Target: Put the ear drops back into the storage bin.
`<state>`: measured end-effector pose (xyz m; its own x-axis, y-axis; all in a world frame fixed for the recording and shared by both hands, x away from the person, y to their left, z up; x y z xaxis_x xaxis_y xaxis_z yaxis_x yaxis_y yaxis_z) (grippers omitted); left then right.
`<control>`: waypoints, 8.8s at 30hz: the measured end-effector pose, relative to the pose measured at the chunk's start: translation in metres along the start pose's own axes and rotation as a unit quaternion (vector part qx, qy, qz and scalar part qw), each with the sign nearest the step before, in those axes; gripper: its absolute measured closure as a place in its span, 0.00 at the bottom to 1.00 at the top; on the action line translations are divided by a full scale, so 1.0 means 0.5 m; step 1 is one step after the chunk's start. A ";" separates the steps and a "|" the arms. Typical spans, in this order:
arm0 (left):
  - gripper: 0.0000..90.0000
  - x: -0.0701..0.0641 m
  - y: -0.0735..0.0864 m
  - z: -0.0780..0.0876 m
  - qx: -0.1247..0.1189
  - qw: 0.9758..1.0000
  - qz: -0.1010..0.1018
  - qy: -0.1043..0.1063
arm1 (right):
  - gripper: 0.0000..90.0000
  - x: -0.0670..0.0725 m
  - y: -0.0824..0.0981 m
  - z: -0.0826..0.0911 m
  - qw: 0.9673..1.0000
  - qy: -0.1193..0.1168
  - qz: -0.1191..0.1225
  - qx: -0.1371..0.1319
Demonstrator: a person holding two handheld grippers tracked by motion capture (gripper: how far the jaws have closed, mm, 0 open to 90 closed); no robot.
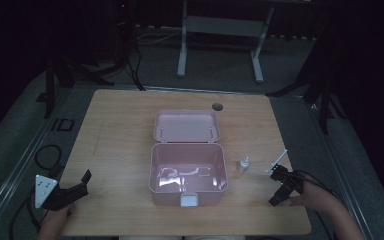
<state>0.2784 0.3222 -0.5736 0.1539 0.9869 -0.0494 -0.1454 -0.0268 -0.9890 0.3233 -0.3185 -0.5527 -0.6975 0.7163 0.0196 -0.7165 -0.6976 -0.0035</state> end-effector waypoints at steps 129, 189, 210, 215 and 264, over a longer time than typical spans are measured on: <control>0.00 0.000 0.000 0.000 0.001 1.000 0.000 0.002 | 0.66 0.117 -0.153 0.013 0.895 0.040 0.443 0.018; 0.00 0.000 0.000 0.000 0.000 1.000 0.001 0.004 | 0.66 0.268 -0.269 0.268 0.894 0.026 0.448 -0.013; 0.00 0.000 0.000 0.000 -0.001 1.000 0.001 0.007 | 0.66 0.303 -0.319 0.188 0.883 0.003 0.469 0.009; 0.00 0.000 0.000 0.000 0.000 1.000 0.000 0.007 | 0.66 0.304 -0.327 0.159 0.885 -0.001 0.466 0.018; 0.00 0.000 0.000 0.000 0.000 1.000 0.000 0.007 | 0.66 0.307 -0.357 -0.009 0.882 0.012 0.466 0.075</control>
<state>0.2783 0.3221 -0.5736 0.1683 0.9844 -0.0516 -0.1459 -0.0269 -0.9889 0.3443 -0.0840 -0.5536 -0.9839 -0.1696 0.0558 0.1755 -0.9765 0.1254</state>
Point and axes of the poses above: each handheld gripper's, and its own axes: z roughly backward along the jaws, y roughly out of its underside, x roughly to its left, the point moved 6 cm from there along -z, roughly forward along the jaws, and after that the axes turned 1 degree about -x, right-handed, at the moved point
